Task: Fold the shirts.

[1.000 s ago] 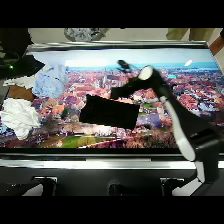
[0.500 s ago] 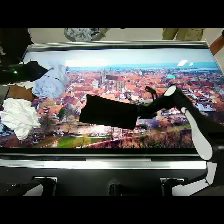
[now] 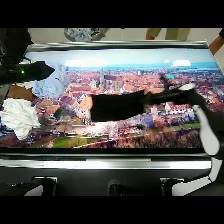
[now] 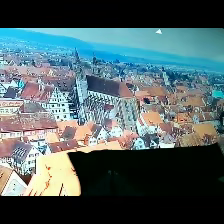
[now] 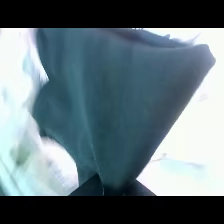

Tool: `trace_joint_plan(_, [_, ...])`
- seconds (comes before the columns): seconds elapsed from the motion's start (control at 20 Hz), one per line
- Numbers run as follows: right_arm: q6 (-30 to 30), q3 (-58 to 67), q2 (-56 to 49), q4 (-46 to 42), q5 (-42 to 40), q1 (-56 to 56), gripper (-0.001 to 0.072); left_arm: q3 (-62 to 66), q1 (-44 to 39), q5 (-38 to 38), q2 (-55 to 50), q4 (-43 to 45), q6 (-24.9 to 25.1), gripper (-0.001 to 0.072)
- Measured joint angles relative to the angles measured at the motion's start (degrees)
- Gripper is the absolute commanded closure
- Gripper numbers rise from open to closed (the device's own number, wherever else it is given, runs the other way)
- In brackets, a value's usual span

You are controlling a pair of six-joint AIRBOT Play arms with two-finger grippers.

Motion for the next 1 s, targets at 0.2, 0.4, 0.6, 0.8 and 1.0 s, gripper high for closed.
trace_joint_plan(0.2, [0.74,4.22,4.52,-7.48,5.95,-17.64,0.0673,0.0,-0.15,0.31,-0.04,-0.02,-0.11,0.068])
trace_joint_plan(0.4, [1.18,5.4,8.15,-14.69,12.28,-36.81,0.0672,0.0,-0.2,0.33,-0.04,-0.02,-0.13,0.0679])
trace_joint_plan(0.6, [2.29,5.2,10.08,-23.12,17.09,-53.02,0.0672,0.0,-0.22,0.33,-0.04,-0.04,-0.15,0.0679])
trace_joint_plan(0.8, [4.15,-1.44,13.16,-31.65,17.9,-62.66,0.0673,0.0,-0.24,0.35,-0.11,-0.11,-0.17,0.0679])
trace_joint_plan(1.0, [5.51,-13.16,17.14,-37.99,15.3,-65.66,0.0672,0.0,-0.48,0.39,-0.15,-0.13,-0.17,0.0679])
